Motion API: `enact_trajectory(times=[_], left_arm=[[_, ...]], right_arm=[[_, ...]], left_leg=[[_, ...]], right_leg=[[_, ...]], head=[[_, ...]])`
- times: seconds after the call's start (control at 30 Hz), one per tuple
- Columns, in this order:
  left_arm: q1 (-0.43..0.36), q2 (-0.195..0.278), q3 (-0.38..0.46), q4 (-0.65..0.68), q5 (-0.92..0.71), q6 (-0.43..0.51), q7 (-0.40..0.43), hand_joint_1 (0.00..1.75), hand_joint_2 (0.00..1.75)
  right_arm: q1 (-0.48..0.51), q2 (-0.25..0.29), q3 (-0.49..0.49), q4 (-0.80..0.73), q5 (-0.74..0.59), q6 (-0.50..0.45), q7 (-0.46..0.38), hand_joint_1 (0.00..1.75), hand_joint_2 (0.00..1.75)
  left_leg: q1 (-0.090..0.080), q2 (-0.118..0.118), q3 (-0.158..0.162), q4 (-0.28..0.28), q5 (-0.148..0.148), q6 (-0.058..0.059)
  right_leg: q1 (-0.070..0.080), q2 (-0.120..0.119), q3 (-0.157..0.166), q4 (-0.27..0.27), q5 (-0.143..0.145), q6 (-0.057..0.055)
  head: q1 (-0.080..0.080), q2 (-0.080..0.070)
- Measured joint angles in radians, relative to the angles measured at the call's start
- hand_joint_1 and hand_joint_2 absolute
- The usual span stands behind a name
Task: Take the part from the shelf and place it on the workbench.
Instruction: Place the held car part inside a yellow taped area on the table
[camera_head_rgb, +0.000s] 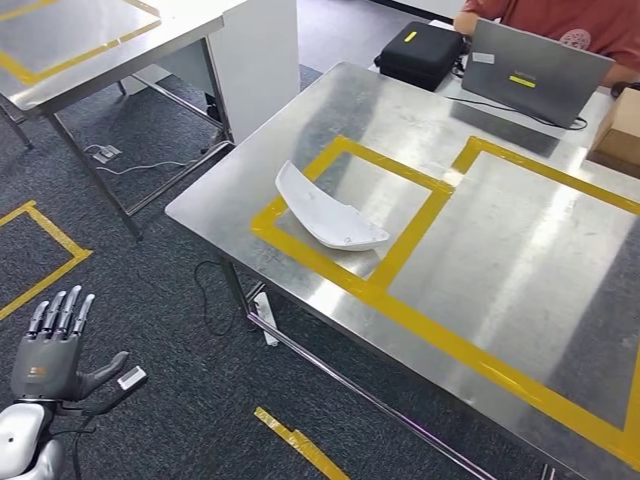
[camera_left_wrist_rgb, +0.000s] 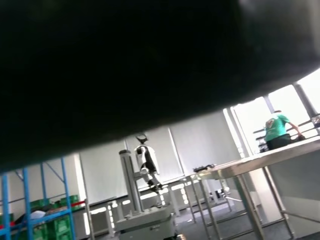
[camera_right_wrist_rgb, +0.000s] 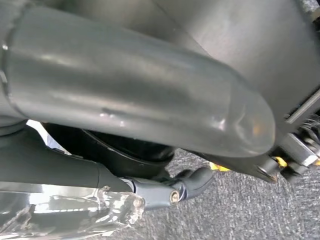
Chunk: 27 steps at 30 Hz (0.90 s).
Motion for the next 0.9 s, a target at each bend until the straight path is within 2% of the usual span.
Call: enact_trajectory(times=[0.03, 0.07, 0.1, 0.13, 0.17, 0.2, 0.27, 0.3, 0.33, 0.4, 0.43, 0.47, 0.5, 0.53, 0.57, 0.63, 0.67, 0.7, 0.77, 0.8, 0.83, 0.9], left_arm=[[0.0, -0.001, 0.002, 0.004, 0.0, 0.0, 0.0, 0.0, 0.0], [0.0, -0.001, 0.004, 0.007, 0.0, 0.0, 0.0, 0.0, 0.0], [-0.001, -0.003, 0.005, 0.009, 0.0, 0.0, 0.0, 0.0, 0.0], [-0.002, -0.004, 0.007, 0.011, 0.0, 0.0, 0.0, 0.0, 0.0], [-0.004, -0.006, 0.009, 0.013, 0.0, 0.0, 0.0, 0.0, 0.0], [-0.004, -0.007, 0.011, 0.015, 0.0, 0.0, 0.0, 0.0, 0.0], [-0.002, -0.007, 0.015, 0.019, 0.0, 0.0, 0.0, 0.0, 0.0], [-0.001, -0.006, 0.017, 0.021, 0.0, 0.0, 0.0, 0.0, 0.0], [-0.003, -0.005, 0.018, 0.022, 0.0, 0.0, 0.0, 0.0, 0.0], [-0.008, -0.005, 0.019, 0.025, 0.0, 0.0, 0.0, 0.0, 0.0], [-0.009, -0.006, 0.018, 0.027, 0.0, 0.0, 0.0, 0.0, 0.0], [-0.008, -0.006, 0.018, 0.029, 0.0, 0.0, 0.0, 0.0, 0.0], [-0.007, -0.006, 0.018, 0.032, 0.0, -0.001, 0.0, 0.0, 0.0], [-0.006, -0.006, 0.019, 0.035, 0.0, -0.001, 0.0, 0.0, 0.0], [-0.006, -0.006, 0.02, 0.037, 0.0, 0.0, 0.0, 0.0, 0.0], [-0.008, -0.006, 0.023, 0.041, 0.0, 0.0, -0.001, 0.0, 0.0], [-0.01, -0.008, 0.025, 0.044, 0.0, 0.0, -0.001, 0.0, 0.0], [-0.011, -0.009, 0.028, 0.047, 0.0, 0.0, -0.002, 0.0, 0.0], [-0.009, -0.012, 0.037, 0.055, 0.0, 0.0, -0.003, 0.0, 0.0], [-0.008, -0.013, 0.042, 0.059, 0.0, 0.0, -0.003, 0.0, 0.0], [-0.007, -0.014, 0.048, 0.063, 0.0, 0.0, -0.004, 0.0, 0.0], [-0.01, -0.018, 0.058, 0.07, 0.0, 0.0, -0.008, 0.0, 0.0]], right_arm=[[0.0, 0.0, 0.0, 0.0, 0.0, 0.0, 0.001, 0.0, 0.0], [0.0, -0.001, 0.0, 0.0, 0.0, 0.0, 0.001, 0.0, 0.0], [-0.001, -0.001, 0.0, 0.0, 0.0, 0.0, 0.002, 0.0, 0.0], [-0.001, -0.001, 0.0, 0.0, 0.0, 0.0, 0.003, 0.0, 0.0], [-0.001, -0.001, 0.0, 0.0, -0.001, 0.001, 0.004, 0.0, 0.0], [-0.002, -0.002, 0.0, 0.001, -0.001, 0.001, 0.004, 0.0, 0.0], [-0.002, -0.002, 0.0, 0.001, 0.0, 0.002, 0.005, 0.0, 0.0], [-0.002, -0.002, 0.0, 0.001, 0.0, 0.002, 0.006, 0.0, 0.0], [-0.002, -0.001, 0.0, 0.001, 0.0, 0.002, 0.005, 0.0, 0.0], [-0.001, -0.001, 0.0, 0.001, 0.0, 0.002, 0.005, 0.0, 0.0], [0.0, -0.002, 0.0, 0.001, 0.0, 0.002, 0.005, 0.0, 0.0], [0.0, -0.002, 0.0, 0.001, 0.0, 0.002, 0.006, 0.0, 0.0], [0.0, -0.002, 0.0, 0.001, 0.0, 0.002, 0.006, 0.0, 0.0], [0.0, -0.002, 0.0, 0.001, 0.001, 0.002, 0.007, 0.0, 0.0], [0.0, -0.002, 0.0, 0.001, 0.001, 0.001, 0.008, 0.0, 0.0], [-0.002, -0.002, 0.0, 0.001, 0.002, -0.001, 0.012, 0.0, 0.0], [-0.002, -0.002, 0.0, 0.001, 0.003, -0.003, 0.014, 0.0, 0.0], [-0.003, -0.002, 0.0, 0.001, 0.004, -0.004, 0.016, 0.0, 0.0], [-0.004, -0.002, 0.0, 0.001, 0.005, -0.006, 0.02, 0.0, 0.0], [-0.005, -0.002, 0.0, 0.0, 0.005, -0.006, 0.021, 0.0, 0.0], [-0.006, -0.002, 0.0, 0.0, 0.005, -0.006, 0.021, 0.0, 0.0], [-0.005, -0.002, 0.0, 0.0, 0.005, -0.006, 0.023, 0.0, 0.0]], left_leg=[[0.0, -0.014, 0.001, 0.0, 0.0, 0.0], [0.0, -0.029, 0.003, 0.0, 0.0, -0.001], [0.0, -0.042, 0.004, 0.001, 0.0, -0.003], [0.0, -0.054, 0.002, 0.002, 0.0, -0.006], [0.001, -0.065, -0.002, 0.003, 0.001, -0.011], [0.004, -0.077, -0.007, 0.004, 0.004, -0.018], [0.009, -0.093, -0.015, 0.004, 0.007, -0.032], [0.009, -0.078, -0.02, 0.012, 0.001, -0.038], [0.008, -0.053, -0.032, 0.038, -0.015, -0.043], [0.007, 0.007, -0.084, 0.147, -0.073, -0.053], [0.009, 0.019, -0.118, 0.214, -0.101, -0.057], [0.012, 0.024, -0.142, 0.263, -0.115, -0.061], [0.014, 0.027, -0.151, 0.281, -0.111, -0.064], [0.015, 0.031, -0.139, 0.258, -0.089, -0.065], [0.016, 0.039, -0.108, 0.202, -0.054, -0.064], [0.01, 0.08, -0.035, 0.07, -0.004, -0.057], [0.007, 0.096, -0.014, 0.03, 0.004, -0.05], [0.002, 0.105, -0.005, 0.012, 0.001, -0.043], [-0.001, 0.086, -0.004, 0.009, -0.002, -0.029], [0.0, 0.075, -0.004, 0.007, -0.002, -0.024], [0.002, 0.064, -0.003, 0.005, -0.001, -0.019], [0.005, 0.043, -0.002, 0.003, -0.001, -0.01]], right_leg=[[0.0, 0.004, 0.009, -0.035, 0.034, -0.003], [0.0, 0.017, 0.034, -0.101, 0.079, -0.007], [-0.002, 0.044, 0.062, -0.17, 0.115, -0.013], [-0.005, 0.069, 0.088, -0.228, 0.138, -0.017], [-0.006, 0.09, 0.103, -0.263, 0.148, -0.02], [-0.006, 0.099, 0.109, -0.273, 0.146, -0.023], [-0.004, 0.079, 0.113, -0.28, 0.149, -0.03], [-0.005, 0.066, 0.116, -0.284, 0.152, -0.036], [-0.007, 0.051, 0.119, -0.289, 0.153, -0.042], [-0.007, 0.02, 0.125, -0.293, 0.152, -0.051], [-0.006, 0.004, 0.126, -0.293, 0.15, -0.053], [-0.006, -0.01, 0.127, -0.292, 0.148, -0.054], [-0.005, -0.025, 0.129, -0.292, 0.145, -0.053], [-0.005, -0.038, 0.131, -0.292, 0.143, -0.051], [-0.005, -0.051, 0.136, -0.292, 0.139, -0.049], [-0.001, -0.073, 0.145, -0.29, 0.129, -0.04], [0.003, -0.083, 0.147, -0.29, 0.123, -0.034], [0.006, -0.092, 0.149, -0.291, 0.119, -0.029], [0.008, -0.111, 0.158, -0.293, 0.111, -0.019], [0.006, -0.105, 0.159, -0.288, 0.104, -0.013], [0.003, -0.087, 0.153, -0.269, 0.088, -0.009], [-0.001, -0.032, 0.1, -0.163, 0.033, -0.003]], head=[[0.0, 0.0], [0.0, 0.0], [0.0, 0.0], [-0.001, 0.0], [-0.002, 0.0], [-0.002, 0.0], [-0.002, 0.0], [-0.004, 0.0], [-0.008, 0.0], [-0.014, 0.0], [-0.015, 0.0], [-0.015, 0.0], [-0.015, 0.0], [-0.015, 0.0], [-0.015, 0.0], [-0.016, 0.0], [-0.016, 0.0], [-0.016, 0.0], [-0.016, 0.0], [-0.016, 0.0], [-0.014, 0.0], [-0.01, 0.0]])
